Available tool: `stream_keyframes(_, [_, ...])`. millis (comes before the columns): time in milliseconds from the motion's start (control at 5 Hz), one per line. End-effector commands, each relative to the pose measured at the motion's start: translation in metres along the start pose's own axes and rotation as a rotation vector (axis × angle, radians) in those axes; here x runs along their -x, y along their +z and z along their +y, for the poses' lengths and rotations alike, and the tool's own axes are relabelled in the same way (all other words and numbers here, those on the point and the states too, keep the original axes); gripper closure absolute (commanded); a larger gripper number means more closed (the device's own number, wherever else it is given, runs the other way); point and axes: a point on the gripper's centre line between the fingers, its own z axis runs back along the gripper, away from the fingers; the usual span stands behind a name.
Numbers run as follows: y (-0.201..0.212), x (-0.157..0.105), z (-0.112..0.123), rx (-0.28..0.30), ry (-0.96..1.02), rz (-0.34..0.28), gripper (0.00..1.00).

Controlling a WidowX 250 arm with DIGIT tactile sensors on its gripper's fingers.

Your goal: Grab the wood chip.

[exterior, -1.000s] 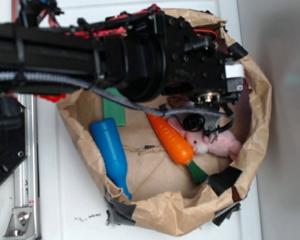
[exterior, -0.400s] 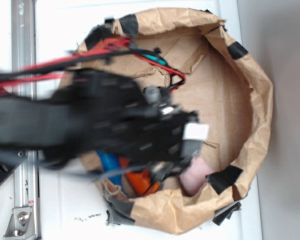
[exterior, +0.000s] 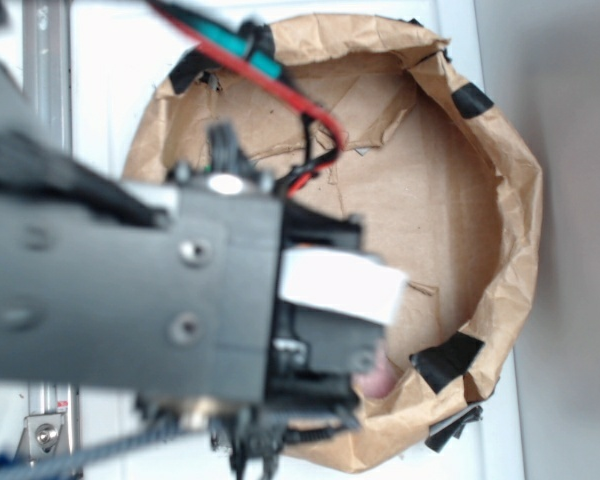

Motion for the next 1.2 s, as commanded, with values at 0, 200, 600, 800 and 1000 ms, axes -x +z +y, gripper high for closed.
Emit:
stream_keyframes(0, [0.017,-0.029,0.031,-0.017,0.052,-0.001,1.00])
stream_keyframes(200, [0.029,-0.014,0.054,-0.041,0.109,0.013,1.00])
stream_keyframes(600, [0.037,0.001,0.056,-0.072,0.092,-0.022,1.00])
stream_keyframes(800, [0.034,-0.002,0.064,-0.074,0.109,-0.030,1.00])
stream_keyframes(1000, [0.024,-0.007,0.065,-0.122,0.129,-0.019,1.00])
